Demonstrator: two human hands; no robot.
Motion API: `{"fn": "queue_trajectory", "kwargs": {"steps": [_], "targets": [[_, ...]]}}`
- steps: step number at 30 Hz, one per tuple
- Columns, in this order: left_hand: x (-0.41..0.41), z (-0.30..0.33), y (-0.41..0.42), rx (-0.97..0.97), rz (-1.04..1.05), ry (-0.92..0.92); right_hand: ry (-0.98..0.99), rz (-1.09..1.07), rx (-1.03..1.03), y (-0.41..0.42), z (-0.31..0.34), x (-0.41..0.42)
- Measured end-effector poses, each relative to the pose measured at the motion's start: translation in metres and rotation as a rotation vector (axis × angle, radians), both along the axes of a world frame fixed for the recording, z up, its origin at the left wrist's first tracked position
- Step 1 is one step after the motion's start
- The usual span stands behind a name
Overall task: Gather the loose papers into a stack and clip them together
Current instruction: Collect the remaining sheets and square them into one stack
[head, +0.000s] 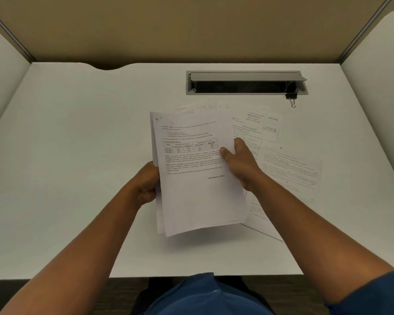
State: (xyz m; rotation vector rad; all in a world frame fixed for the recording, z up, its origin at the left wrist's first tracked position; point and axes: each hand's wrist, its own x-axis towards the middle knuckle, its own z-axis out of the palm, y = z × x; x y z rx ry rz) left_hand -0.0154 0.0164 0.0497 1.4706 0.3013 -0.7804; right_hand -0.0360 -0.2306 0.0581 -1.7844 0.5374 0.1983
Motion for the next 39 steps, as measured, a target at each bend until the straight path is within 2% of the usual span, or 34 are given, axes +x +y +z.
{"fn": "queue_trajectory", "kwargs": {"steps": [5,7,10,16,22,25,28,30,35,39], "targets": [[-0.001,0.003,-0.003,-0.096,0.027,0.025,-0.079,-0.025,-0.012,0.003,-0.001,-0.002],[-0.002,0.007,-0.008,-0.213,0.121,0.061,-0.115,-0.046,-0.044,0.005,-0.001,-0.003],[-0.003,0.011,-0.010,-0.344,0.134,0.082,-0.136,-0.080,-0.057,0.005,-0.002,-0.003],[-0.011,-0.003,-0.009,-0.120,0.024,-0.014,-0.129,-0.110,-0.014,0.002,-0.007,-0.007],[-0.011,-0.012,-0.013,0.032,0.001,-0.079,-0.011,-0.236,0.040,-0.027,-0.017,-0.013],[-0.011,-0.016,-0.017,0.090,-0.057,-0.104,0.070,-0.353,-0.133,-0.058,-0.034,-0.025],[-0.009,-0.019,-0.022,0.111,-0.103,-0.096,0.318,-0.444,-0.427,-0.098,-0.045,-0.041],[-0.008,-0.019,-0.027,0.120,-0.116,-0.077,0.473,-0.475,-0.515,-0.124,-0.049,-0.054],[-0.004,-0.019,-0.040,0.130,-0.141,-0.060,0.657,-0.527,-0.536,-0.164,-0.055,-0.084],[0.000,-0.020,-0.043,0.139,-0.134,-0.061,0.610,-0.569,-0.468,-0.177,-0.058,-0.091]]}}
